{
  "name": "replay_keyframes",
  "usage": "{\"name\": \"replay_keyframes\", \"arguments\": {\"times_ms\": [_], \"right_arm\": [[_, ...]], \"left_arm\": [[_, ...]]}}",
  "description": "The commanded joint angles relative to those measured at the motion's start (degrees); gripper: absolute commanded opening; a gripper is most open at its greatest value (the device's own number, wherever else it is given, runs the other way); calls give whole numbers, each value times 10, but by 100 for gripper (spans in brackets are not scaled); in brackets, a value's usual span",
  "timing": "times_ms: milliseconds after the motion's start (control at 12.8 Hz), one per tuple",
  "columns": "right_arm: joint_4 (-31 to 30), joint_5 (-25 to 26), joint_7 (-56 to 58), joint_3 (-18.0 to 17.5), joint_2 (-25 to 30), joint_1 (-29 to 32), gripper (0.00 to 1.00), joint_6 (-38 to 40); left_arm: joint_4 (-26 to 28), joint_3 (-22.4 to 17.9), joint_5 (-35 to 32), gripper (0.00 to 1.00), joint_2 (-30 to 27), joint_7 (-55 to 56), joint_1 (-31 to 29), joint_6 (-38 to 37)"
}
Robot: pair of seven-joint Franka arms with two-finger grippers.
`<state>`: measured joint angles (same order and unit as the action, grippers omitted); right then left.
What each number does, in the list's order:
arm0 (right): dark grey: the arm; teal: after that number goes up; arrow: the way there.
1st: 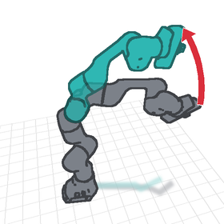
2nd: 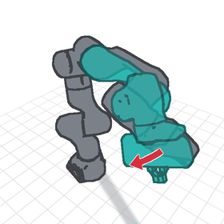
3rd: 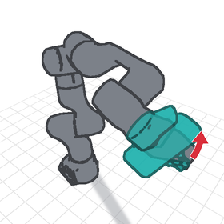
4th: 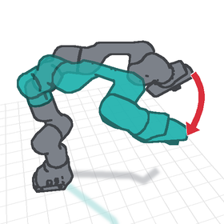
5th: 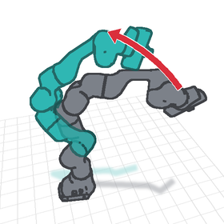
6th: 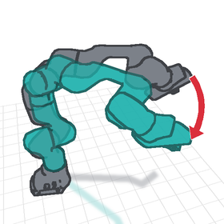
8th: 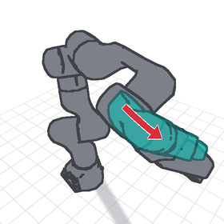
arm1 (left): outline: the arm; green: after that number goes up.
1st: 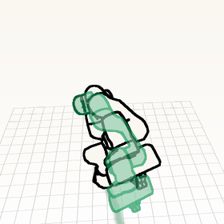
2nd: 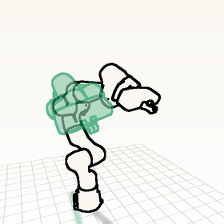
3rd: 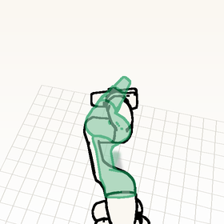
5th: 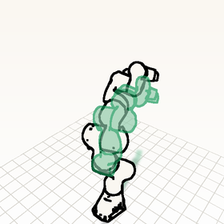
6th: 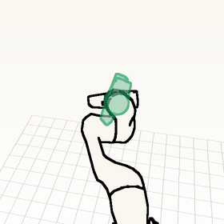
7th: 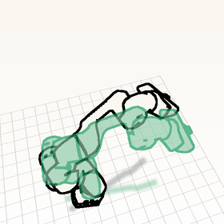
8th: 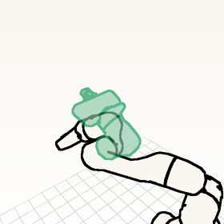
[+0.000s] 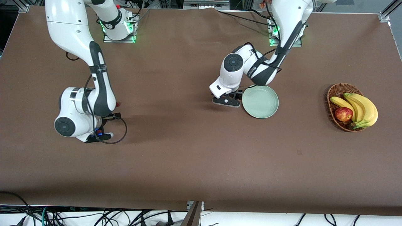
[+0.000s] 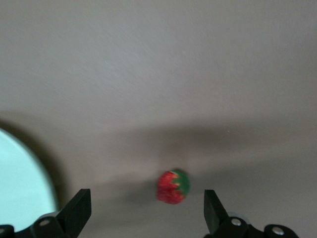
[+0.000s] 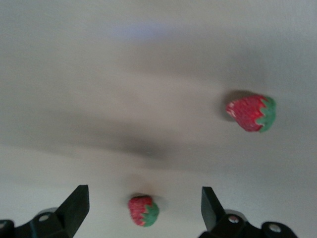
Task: Collect all strawberries into plate
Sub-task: 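Grasp a strawberry with the right gripper while the left gripper grasps another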
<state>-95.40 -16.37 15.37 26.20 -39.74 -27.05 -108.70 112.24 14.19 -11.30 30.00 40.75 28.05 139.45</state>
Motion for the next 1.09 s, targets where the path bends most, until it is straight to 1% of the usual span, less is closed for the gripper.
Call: {"name": "replay_keyframes", "arguments": {"times_ms": [0,78,156,234,312,391,469,547,625,781,859,1016], "right_arm": [[-110,-9,7,-6,64,-9,100,-58],[-136,-9,7,-6,72,-10,99,-71],[-160,-9,7,-8,83,-10,99,-87],[-187,-9,7,-9,94,-12,99,-106],[-211,-9,7,-10,104,-14,99,-127],[-228,-9,7,-11,108,-17,98,-139],[-231,-9,7,-12,109,-20,94,-140],[-232,-9,6,-12,110,-25,85,-137],[-233,-9,5,-12,112,-27,74,-136],[-233,-9,4,-12,110,-28,55,-139],[-232,-9,4,-12,107,-28,53,-141],[-228,-9,5,-11,105,-28,52,-143]], "left_arm": [[-7,-9,-88,100,26,74,25,14],[-7,-8,-115,100,34,89,25,15],[-10,-8,-123,100,42,106,26,15],[-11,-8,-124,92,43,109,27,19],[-12,-7,-124,73,44,109,27,21],[-12,-7,-124,40,43,110,26,21],[-12,-7,-124,22,43,110,26,21],[-14,-7,-124,10,40,108,25,20],[-16,-7,-125,5,38,103,24,16],[-16,-7,-123,4,28,103,18,10],[-18,-7,-124,4,19,102,16,-17],[-47,-7,-120,4,1,67,11,-107]]}}
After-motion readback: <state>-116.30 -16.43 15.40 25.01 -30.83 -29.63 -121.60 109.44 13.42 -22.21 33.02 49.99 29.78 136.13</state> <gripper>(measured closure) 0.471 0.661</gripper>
